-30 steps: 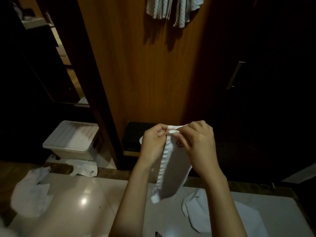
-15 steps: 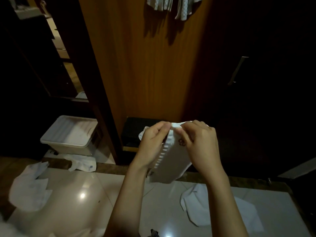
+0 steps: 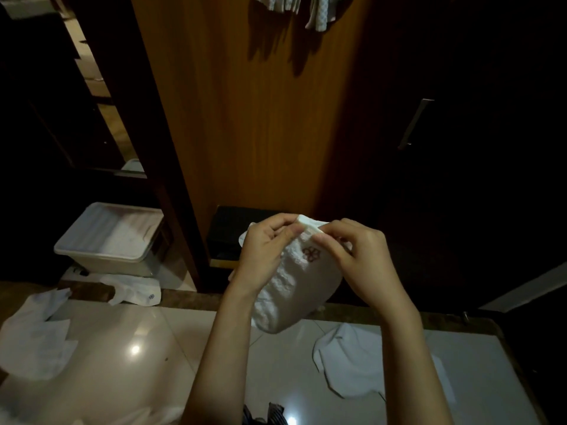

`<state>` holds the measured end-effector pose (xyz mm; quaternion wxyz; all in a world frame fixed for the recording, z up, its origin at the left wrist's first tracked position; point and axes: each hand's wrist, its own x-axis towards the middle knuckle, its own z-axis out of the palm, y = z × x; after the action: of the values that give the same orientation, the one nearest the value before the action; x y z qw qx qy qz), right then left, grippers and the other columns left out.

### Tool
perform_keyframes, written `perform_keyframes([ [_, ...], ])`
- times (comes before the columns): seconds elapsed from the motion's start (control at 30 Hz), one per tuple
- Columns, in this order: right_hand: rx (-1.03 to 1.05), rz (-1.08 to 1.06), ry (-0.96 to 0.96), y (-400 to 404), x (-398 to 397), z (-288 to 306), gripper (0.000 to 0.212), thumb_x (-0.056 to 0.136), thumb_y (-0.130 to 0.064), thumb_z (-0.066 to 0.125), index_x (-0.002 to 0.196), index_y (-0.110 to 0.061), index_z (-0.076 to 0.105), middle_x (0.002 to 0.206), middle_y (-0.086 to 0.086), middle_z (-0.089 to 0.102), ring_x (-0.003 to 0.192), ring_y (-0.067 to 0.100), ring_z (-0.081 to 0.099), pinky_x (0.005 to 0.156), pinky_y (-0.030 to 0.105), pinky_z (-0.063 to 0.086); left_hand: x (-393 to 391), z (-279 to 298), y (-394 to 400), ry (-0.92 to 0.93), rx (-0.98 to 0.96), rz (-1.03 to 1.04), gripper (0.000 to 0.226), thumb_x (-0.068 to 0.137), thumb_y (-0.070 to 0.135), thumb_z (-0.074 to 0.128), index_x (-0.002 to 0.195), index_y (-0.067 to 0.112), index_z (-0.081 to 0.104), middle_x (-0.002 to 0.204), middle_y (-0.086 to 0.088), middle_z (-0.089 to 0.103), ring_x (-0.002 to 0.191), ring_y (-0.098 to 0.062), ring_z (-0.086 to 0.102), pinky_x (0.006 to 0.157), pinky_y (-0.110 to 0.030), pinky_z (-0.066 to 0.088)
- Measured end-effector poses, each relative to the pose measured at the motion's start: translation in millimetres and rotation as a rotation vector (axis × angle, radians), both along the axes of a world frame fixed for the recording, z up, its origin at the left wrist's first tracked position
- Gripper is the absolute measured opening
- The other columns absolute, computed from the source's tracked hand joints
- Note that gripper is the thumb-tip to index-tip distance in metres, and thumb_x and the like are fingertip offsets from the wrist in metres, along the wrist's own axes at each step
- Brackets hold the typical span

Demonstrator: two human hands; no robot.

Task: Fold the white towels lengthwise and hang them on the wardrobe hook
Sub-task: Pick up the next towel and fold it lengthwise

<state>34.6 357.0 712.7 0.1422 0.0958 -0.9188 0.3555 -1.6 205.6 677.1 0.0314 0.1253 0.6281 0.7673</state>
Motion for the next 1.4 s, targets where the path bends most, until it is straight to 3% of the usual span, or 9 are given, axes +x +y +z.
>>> perform_keyframes([
  [0.17, 0.137, -0.103, 0.045, 13, 1, -3, 0.053, 0.075, -0.063, 0.045, 0.074, -0.018, 0.073, 0.078, -0.007, 0.055, 0.079, 0.01, 0.049, 0.066, 0.022, 0.042, -1, -1, -3, 0.025, 0.036, 0.037, 0.017, 0.085, 0.034, 0.055, 0.091, 0.022, 0.066, 0.085, -0.008, 0.064, 0.082, -0.024, 0.06, 0.074, -0.038, 0.048],
  [0.33, 0.303, -0.115, -0.024, 21, 2, -7, 0.045, 0.075, -0.067, 0.047, 0.062, -0.028, 0.064, 0.123, -0.003, 0.055, 0.119, 0.018, 0.04, 0.093, 0.037, 0.039, -2, -3, -12, 0.05, 0.102, 0.083, 0.018, 0.086, 0.032, 0.049, 0.091, 0.02, 0.061, 0.08, 0.005, 0.061, 0.078, -0.01, 0.057, 0.068, -0.024, 0.046],
  [0.47, 0.104, -0.012, -0.101, 26, 4, -5, 0.043, 0.073, -0.061, 0.054, 0.07, -0.021, 0.069, 0.075, -0.02, 0.059, 0.078, -0.004, 0.055, 0.068, 0.009, 0.037, -5, -10, -22, 0.08, 0.087, 0.111, 0.018, 0.088, 0.031, 0.047, 0.093, 0.018, 0.059, 0.077, 0.015, 0.063, 0.074, -0.001, 0.059, 0.064, -0.015, 0.048],
  [0.57, 0.006, -0.061, -0.057, 25, 5, -7, 0.023, 0.073, -0.047, 0.065, 0.076, -0.026, 0.072, 0.074, -0.023, 0.06, 0.079, -0.02, 0.052, 0.077, 0.001, 0.036, -6, -19, -27, 0.08, 0.061, 0.157, 0.016, 0.091, 0.029, 0.047, 0.092, 0.023, 0.061, 0.077, 0.017, 0.064, 0.075, 0.0, 0.06, 0.065, -0.014, 0.048],
  [0.77, -0.248, -0.094, -0.046, 20, 5, -17, 0.011, 0.073, -0.024, 0.077, 0.079, -0.032, 0.074, 0.079, -0.016, 0.07, 0.082, 0.003, 0.063, 0.074, 0.022, 0.053, -8, -31, -39, 0.111, -0.167, 0.228, 0.021, 0.097, 0.02, 0.046, 0.085, 0.03, 0.06, 0.083, 0.011, 0.06, 0.078, -0.002, 0.056, 0.071, -0.018, 0.044],
  [0.87, 0.084, -0.192, -0.057, 19, 7, -33, 0.017, 0.078, -0.025, 0.074, 0.094, -0.028, 0.073, 0.088, -0.01, 0.064, 0.083, 0.006, 0.056, 0.074, 0.026, 0.049, -6, -43, -43, 0.114, -0.381, 0.24, 0.021, 0.096, 0.017, 0.049, 0.087, 0.029, 0.062, 0.087, 0.003, 0.062, 0.079, -0.002, 0.057, 0.07, -0.018, 0.044],
  [1.0, -0.34, -0.165, -0.013, 16, 3, -26, 0.033, 0.075, -0.021, 0.076, 0.101, -0.037, 0.066, 0.088, -0.013, 0.068, 0.084, 0.0, 0.062, 0.07, 0.014, 0.052, -8, -33, -40, -0.011, -0.075, 0.285, 0.025, 0.097, 0.019, 0.047, 0.085, 0.03, 0.066, 0.069, 0.008, 0.057, 0.05, -0.005, 0.052, 0.042, -0.014, 0.04],
  [1.13, -0.333, -0.199, -0.006, 16, 4, -22, 0.012, 0.076, -0.021, 0.076, 0.08, -0.031, 0.07, 0.076, -0.017, 0.069, 0.074, -0.002, 0.064, 0.06, 0.013, 0.051, -5, -33, -29, -0.042, 0.007, 0.255, 0.019, 0.097, 0.017, 0.047, 0.09, 0.021, 0.064, 0.089, -0.002, 0.064, 0.084, -0.015, 0.069, 0.066, -0.018, 0.055],
  [1.4, -0.578, -0.188, -0.07, 20, 6, -25, 0.008, 0.076, -0.017, 0.076, 0.075, -0.023, 0.07, 0.071, -0.003, 0.07, 0.06, 0.004, 0.064, 0.048, 0.012, 0.046, -6, -29, -27, -0.006, 0.047, 0.256, 0.02, 0.096, 0.01, 0.049, 0.086, 0.018, 0.064, 0.075, 0.012, 0.069, 0.081, -0.006, 0.069, 0.071, -0.016, 0.053],
])
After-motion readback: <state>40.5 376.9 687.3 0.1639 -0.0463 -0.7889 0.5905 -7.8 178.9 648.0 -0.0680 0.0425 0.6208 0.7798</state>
